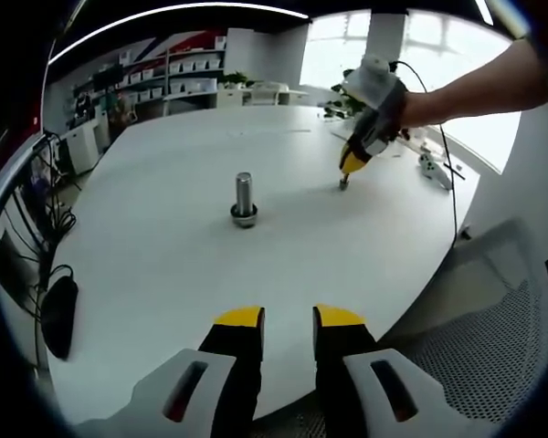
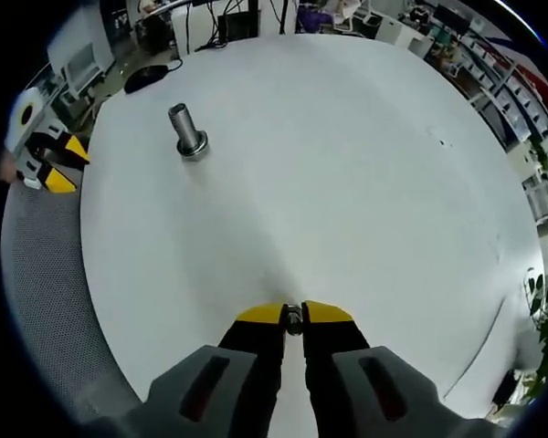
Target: Place the washer onto the threaded stud by aligning its center hole with the stud, sliding it down to the base, and recovering from edge contact or off-axis alignment until the washer reaches the visible bottom stop.
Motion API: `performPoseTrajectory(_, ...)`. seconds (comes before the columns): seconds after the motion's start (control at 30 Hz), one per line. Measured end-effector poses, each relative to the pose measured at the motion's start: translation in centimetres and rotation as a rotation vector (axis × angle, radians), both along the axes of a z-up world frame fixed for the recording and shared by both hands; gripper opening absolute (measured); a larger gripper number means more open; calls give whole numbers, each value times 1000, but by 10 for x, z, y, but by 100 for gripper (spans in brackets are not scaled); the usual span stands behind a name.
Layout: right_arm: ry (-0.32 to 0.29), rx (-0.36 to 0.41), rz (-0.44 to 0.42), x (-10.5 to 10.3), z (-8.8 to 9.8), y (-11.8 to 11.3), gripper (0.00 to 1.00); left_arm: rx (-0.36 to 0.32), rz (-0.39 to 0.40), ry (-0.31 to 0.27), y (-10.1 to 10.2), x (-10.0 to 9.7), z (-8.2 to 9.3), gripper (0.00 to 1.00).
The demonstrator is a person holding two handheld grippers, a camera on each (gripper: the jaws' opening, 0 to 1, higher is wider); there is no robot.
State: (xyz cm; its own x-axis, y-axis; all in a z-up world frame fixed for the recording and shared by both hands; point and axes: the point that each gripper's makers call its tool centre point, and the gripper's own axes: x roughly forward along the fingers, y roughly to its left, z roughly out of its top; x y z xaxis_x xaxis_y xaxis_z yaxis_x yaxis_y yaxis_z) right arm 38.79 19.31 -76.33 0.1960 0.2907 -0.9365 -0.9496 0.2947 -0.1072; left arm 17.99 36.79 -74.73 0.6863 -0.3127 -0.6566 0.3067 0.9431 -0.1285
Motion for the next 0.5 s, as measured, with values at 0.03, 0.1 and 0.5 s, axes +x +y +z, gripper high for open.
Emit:
performPoseTrajectory(0.03,0,1,-1,0,0,0,9,0,0,1,0,0,0,19)
performPoseTrajectory(0.1,0,6,-4,0,-1,-1,10,2,0,1,0,0,0,19)
performPoseTrajectory(0.5,-10,26,-15,0,2,-3,15,6,4,3,1,0,-1,19)
